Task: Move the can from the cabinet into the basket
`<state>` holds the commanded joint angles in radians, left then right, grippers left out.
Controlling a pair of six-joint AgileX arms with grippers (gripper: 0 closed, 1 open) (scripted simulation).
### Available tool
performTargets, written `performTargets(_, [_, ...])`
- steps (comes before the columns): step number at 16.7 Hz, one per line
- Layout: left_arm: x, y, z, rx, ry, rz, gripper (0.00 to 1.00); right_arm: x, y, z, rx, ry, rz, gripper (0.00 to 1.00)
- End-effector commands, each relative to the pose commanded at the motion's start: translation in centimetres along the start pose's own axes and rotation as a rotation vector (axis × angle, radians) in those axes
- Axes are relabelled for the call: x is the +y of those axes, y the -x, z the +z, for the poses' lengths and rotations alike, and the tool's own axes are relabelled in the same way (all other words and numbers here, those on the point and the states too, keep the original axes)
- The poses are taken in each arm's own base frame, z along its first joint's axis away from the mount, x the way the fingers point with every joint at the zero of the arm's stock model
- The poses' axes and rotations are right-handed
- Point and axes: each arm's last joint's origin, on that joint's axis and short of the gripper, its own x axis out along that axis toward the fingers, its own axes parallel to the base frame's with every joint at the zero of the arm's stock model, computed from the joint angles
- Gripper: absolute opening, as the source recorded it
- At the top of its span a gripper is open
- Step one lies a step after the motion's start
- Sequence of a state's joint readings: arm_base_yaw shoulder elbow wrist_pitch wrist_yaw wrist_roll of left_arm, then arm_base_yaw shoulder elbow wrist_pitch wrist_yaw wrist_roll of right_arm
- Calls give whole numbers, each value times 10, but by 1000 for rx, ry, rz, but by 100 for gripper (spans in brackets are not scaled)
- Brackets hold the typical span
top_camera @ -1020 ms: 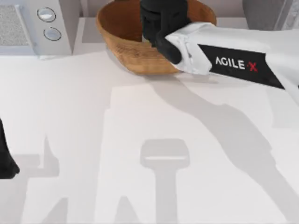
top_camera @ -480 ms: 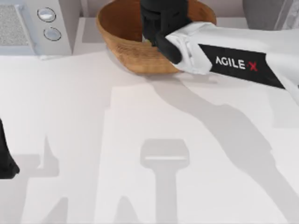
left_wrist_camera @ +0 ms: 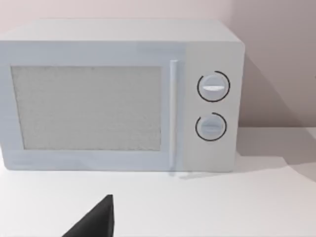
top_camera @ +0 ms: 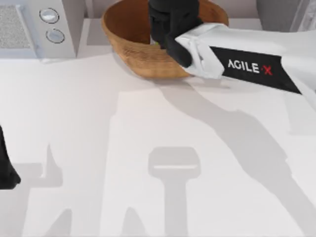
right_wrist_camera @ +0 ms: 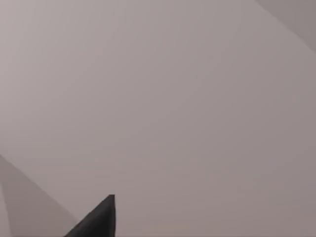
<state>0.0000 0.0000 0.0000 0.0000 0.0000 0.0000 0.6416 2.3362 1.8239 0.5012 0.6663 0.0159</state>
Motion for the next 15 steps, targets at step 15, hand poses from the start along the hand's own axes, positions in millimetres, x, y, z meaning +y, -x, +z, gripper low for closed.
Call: performTargets(15, [0,0,0,0,0,0,100,-34,6,17,22,14,22,100])
